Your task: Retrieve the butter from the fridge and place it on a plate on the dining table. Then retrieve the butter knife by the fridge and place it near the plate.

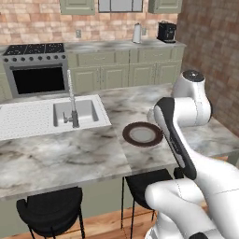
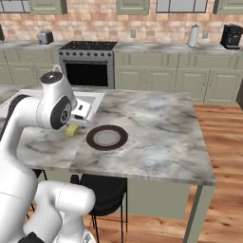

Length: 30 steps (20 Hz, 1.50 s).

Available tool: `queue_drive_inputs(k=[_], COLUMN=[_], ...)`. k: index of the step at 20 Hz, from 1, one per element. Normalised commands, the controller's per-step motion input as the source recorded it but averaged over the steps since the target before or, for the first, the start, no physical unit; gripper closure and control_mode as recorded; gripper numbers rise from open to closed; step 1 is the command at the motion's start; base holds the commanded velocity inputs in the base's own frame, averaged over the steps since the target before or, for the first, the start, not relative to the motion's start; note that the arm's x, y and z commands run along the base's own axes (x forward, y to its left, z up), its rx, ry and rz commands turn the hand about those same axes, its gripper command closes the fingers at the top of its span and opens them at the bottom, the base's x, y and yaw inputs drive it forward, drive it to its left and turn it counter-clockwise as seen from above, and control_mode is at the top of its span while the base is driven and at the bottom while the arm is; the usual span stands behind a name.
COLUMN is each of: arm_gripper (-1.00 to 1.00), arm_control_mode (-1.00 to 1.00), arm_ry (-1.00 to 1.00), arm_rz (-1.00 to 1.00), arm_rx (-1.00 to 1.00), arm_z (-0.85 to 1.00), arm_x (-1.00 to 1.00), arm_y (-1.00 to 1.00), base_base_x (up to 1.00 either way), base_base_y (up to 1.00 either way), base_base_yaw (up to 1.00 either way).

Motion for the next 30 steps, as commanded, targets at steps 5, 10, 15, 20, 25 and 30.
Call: queue_drive_inputs(k=[5, 10, 15, 20, 25, 30], arm_gripper=[1.0, 1.0, 1.0, 1.0, 1.0, 1.0], arm_control_mode=[-1.0, -1.0, -1.0, -1.0, -1.0, -1.0], arm_ry=[-0.03, 0.01, 0.14, 0.17, 0.15, 0.12], arm_rz=[0.02, 0.02, 0.03, 0.0, 0.0, 0.0], arm_rx=[-0.04, 0.0, 0.0, 0.0, 0.0, 0.0], arm_z=[-0.48, -0.39, -0.23, -0.16, -0.18, -0.3], arm_x=[0.79, 0.63, 0.67, 0.73, 0.7, 0.6], arm_y=[-0.02, -0.07, -0.14, -0.12, 0.0, 0.0], base_base_x=[0.0, 0.0, 0.0, 0.0, 0.0, 0.0], base_base_y=[0.0, 0.0, 0.0, 0.0, 0.0, 0.0], base_base_yaw=[0.0, 0.0, 0.0, 0.0, 0.0, 0.0])
